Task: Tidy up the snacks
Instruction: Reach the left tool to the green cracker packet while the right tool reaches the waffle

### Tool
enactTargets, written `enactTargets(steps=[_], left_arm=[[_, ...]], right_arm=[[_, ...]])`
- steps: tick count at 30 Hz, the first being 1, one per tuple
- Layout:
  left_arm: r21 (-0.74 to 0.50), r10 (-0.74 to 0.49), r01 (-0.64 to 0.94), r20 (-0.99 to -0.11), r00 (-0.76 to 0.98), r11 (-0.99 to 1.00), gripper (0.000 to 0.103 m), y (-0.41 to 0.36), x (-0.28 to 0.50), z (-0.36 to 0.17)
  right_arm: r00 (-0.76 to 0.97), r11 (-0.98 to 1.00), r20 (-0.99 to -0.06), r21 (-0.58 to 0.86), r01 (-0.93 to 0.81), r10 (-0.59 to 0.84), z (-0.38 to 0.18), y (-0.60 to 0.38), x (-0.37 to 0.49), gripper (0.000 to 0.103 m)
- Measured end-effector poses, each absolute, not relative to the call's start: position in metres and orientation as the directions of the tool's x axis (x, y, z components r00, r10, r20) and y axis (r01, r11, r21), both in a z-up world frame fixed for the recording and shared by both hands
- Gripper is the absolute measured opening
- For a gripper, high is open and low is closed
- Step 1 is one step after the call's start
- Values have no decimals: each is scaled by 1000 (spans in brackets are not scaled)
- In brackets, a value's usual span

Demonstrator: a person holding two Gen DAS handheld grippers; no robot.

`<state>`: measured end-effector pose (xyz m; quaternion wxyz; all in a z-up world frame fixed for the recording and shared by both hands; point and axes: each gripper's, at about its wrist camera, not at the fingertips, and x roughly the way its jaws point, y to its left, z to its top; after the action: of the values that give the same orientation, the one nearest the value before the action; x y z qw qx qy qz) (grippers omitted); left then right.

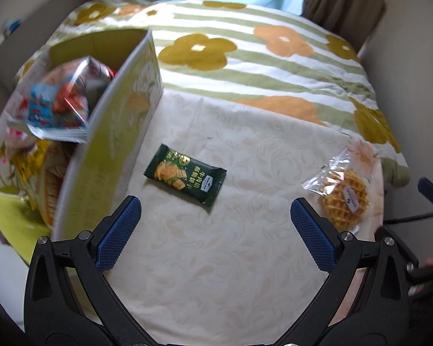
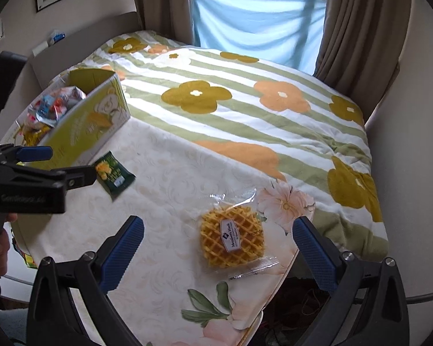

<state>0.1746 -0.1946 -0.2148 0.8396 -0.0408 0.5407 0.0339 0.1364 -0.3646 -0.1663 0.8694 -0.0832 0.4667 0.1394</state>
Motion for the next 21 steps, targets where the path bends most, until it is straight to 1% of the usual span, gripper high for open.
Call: enactTargets(steps=[3,7,11,17,19,21], left_arm=[[-43,42,-220,-930,366,974,103,-187,188,-246],[-77,44,-371,-951,307,926,103,-172,203,-282],[-41,94,-441,-955,280,897,103,-165,218,-302],[-26,143,-521,-949,280,853,102,-155,234,-309],[-30,139,-527,-951,277,849,96,-153,239,-310],[-24,137,-529,-955,264,848,87,-154,244,-314]], right_arm=[[501,946,-848,1,-325,173,-184,-369,140,103],[479,940,-859,8,-341,181,-200,-372,144,103],[461,933,-869,4,-359,181,-214,-374,148,103],[439,923,-879,4,-384,187,-233,-377,150,103],[429,921,-883,8,-389,189,-238,-379,152,103],[421,918,-887,9,-396,190,-243,-379,154,103]])
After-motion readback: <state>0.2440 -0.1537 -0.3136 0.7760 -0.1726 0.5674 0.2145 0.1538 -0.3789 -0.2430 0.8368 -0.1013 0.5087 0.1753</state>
